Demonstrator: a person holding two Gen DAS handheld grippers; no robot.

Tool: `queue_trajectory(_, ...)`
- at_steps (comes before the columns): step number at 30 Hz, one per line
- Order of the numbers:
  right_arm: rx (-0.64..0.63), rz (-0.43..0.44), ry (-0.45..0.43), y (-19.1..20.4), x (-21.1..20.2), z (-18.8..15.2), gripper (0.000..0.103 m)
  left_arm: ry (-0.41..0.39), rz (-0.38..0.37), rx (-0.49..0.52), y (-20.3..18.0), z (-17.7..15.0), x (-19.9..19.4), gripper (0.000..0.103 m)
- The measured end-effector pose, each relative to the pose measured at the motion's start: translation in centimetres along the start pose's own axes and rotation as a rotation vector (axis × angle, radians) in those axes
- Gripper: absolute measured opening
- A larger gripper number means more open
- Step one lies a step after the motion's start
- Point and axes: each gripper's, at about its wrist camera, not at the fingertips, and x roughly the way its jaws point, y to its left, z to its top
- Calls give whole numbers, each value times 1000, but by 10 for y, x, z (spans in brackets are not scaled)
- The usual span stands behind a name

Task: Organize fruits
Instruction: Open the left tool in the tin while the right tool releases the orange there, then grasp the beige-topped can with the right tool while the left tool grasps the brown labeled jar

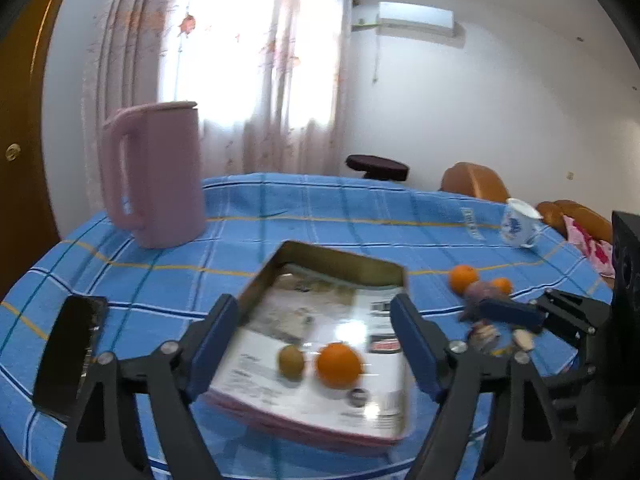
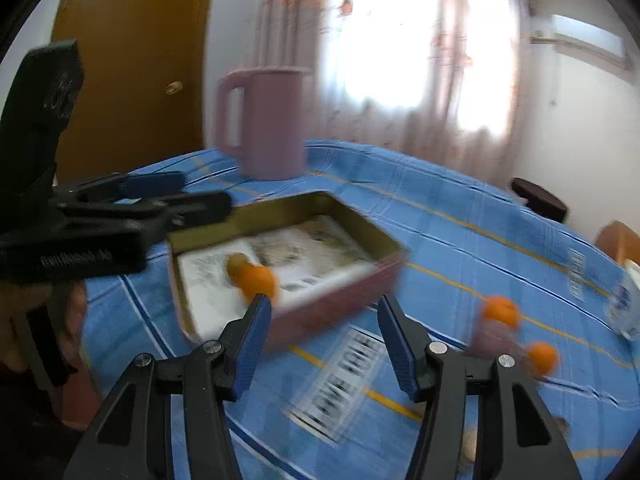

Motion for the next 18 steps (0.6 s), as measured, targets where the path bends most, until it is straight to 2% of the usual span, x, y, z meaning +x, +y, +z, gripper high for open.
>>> queue_trajectory(6,66,-141,23,-48,-25,-28,57,14,-90,45,-47,-4,5,90)
queue_trajectory(12,126,-133,63,-71,-22,-46,57,62,-140,117,-92,-13,22,94)
queue_trajectory(18,154,-66,119,-77,-9,-52,57,90,-144,136,-105,-17,32,94)
